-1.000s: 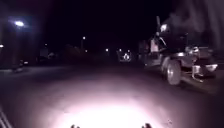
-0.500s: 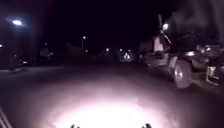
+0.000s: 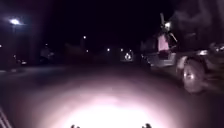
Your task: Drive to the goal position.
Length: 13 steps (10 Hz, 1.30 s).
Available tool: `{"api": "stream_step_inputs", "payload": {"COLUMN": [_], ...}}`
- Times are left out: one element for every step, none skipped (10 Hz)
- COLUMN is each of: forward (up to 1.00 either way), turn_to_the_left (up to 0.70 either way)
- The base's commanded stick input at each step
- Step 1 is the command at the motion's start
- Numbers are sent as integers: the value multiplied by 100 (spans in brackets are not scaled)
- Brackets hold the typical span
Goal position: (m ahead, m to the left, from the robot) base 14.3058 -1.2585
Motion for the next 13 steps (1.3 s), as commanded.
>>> {"api": "stream_step_inputs", "payload": {"forward": [70, 70, 70, 70, 70, 70, 70, 70, 70, 70, 70, 70, 70], "turn_to_the_left": [0, 0, 0, 0, 0, 0, 0, 0, -2, -34, -35, -35, -35]}}
